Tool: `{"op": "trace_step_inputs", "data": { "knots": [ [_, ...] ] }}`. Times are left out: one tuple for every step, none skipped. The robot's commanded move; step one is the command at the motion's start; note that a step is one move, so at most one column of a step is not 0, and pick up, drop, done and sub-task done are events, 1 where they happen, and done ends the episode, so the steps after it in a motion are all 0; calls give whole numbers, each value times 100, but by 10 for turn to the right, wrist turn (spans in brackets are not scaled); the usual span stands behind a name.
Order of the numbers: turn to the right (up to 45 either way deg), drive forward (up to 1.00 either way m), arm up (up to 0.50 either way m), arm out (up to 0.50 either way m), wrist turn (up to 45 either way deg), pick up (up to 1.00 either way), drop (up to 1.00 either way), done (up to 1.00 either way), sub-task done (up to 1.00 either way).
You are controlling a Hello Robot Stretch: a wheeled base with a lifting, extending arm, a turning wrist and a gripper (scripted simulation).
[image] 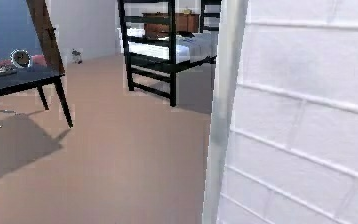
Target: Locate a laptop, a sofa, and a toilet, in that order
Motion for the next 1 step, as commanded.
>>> {"op": "trace_step_inputs", "data": {
  "knots": [
    [0, 25, 0, 0, 0, 0, 0, 0, 0]
  ]
}}
